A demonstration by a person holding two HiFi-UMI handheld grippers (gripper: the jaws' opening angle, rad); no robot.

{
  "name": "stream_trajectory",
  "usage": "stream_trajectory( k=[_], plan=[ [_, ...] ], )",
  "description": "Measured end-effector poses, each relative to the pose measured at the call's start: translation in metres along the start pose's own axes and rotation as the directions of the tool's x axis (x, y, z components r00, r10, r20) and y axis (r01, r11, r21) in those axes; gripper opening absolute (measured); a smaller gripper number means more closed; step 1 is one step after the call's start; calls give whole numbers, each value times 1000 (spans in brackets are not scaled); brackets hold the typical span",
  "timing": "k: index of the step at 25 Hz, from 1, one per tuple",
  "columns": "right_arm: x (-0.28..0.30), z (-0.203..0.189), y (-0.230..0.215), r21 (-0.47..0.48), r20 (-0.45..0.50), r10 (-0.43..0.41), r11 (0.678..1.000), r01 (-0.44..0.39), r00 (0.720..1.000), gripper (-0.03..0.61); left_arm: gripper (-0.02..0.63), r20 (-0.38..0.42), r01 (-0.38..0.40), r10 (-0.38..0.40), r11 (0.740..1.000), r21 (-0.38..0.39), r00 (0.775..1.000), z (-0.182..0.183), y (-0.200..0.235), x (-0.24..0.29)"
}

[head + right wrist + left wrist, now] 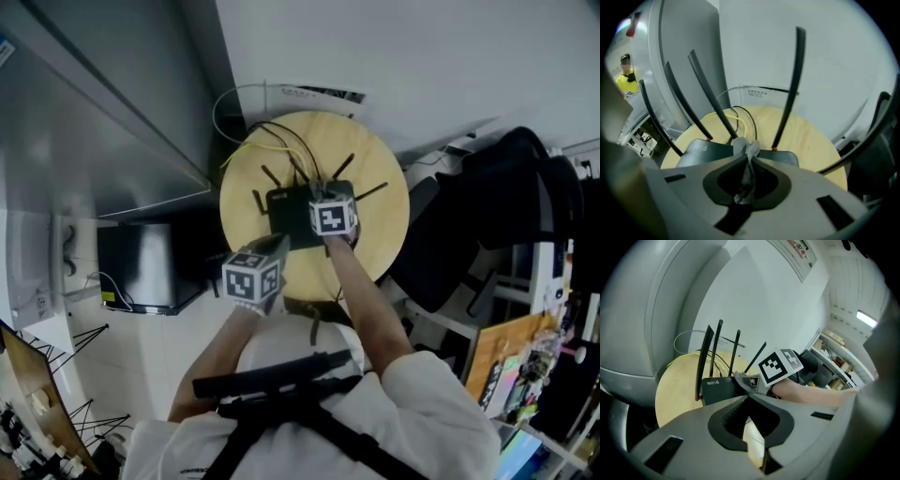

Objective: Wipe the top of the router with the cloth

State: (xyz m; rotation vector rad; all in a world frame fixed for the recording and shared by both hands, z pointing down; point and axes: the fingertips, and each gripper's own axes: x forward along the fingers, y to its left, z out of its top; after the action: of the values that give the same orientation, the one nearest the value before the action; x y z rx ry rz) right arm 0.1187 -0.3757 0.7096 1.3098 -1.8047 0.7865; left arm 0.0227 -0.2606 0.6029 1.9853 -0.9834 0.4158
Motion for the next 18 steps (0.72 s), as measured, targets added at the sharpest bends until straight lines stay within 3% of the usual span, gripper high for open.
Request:
stream_trajectory(
  k=[5,9,14,18],
  plan=[
    [-6,-9,-43,-36,-20,-129,991,128,991,40,-3,-9,24,-24,1000,16,1000,2,-9,3],
    [-17,-12,-68,-116,-34,-255,961,250,966,40,-3,-21,29,-29,1000,11,999,-2,-8,4],
    [-29,-8,-71,-202,10,-327,925,322,945,40,-3,-28,23,-23,1000,7,999,-6,-5,1],
    [-41,-13,-75,-200,24,-351,916,348,936,40,-3,-29,27,-27,1000,1,999,-7,-3,-1]
  ],
)
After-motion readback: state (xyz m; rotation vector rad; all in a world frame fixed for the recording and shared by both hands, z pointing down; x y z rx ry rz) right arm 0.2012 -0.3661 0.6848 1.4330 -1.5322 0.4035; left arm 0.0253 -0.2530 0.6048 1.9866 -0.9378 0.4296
